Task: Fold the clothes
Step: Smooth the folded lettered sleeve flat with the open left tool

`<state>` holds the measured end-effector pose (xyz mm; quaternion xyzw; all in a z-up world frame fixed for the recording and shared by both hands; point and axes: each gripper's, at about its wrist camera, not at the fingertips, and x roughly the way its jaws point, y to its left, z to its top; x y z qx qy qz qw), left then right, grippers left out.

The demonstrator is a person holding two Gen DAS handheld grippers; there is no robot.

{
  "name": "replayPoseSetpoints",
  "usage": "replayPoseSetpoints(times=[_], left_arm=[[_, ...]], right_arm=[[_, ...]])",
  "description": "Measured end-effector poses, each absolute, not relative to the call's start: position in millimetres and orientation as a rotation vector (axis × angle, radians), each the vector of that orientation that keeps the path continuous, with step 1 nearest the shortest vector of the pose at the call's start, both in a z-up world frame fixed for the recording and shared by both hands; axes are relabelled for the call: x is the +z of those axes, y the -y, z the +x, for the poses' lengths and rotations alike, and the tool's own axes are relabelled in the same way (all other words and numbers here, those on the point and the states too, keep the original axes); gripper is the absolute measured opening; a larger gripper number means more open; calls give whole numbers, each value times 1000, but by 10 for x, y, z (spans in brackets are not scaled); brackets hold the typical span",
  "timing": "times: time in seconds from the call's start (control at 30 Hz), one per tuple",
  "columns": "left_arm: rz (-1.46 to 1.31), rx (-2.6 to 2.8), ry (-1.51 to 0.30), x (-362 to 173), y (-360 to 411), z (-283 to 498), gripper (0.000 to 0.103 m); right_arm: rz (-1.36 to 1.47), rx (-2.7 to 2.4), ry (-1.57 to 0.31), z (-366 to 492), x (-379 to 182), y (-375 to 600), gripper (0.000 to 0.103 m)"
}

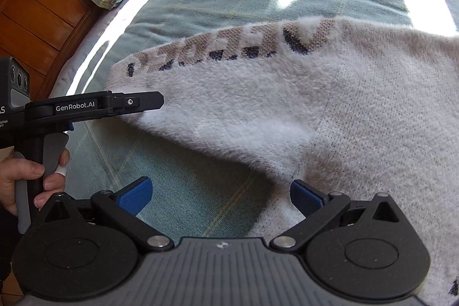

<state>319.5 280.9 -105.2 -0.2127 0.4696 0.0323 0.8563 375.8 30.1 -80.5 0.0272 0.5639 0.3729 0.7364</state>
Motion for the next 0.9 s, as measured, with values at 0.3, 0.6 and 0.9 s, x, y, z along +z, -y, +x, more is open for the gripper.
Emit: replayPoseSetpoints(times=[0.3,0.6,0.9], left_arm=[[-437,184,-979,-1127,-2969,3125,61],[-477,284,-975,-1215,-3331,3014,62],[-465,360,-962,-1228,-3490,3125,66]], right_arm=[[-29,832,-1276,3922,-1155,-717,103],[-101,808,-1273,3906,-1209,-832,103],[-116,802,-1258,3883,-1230,-845,103]])
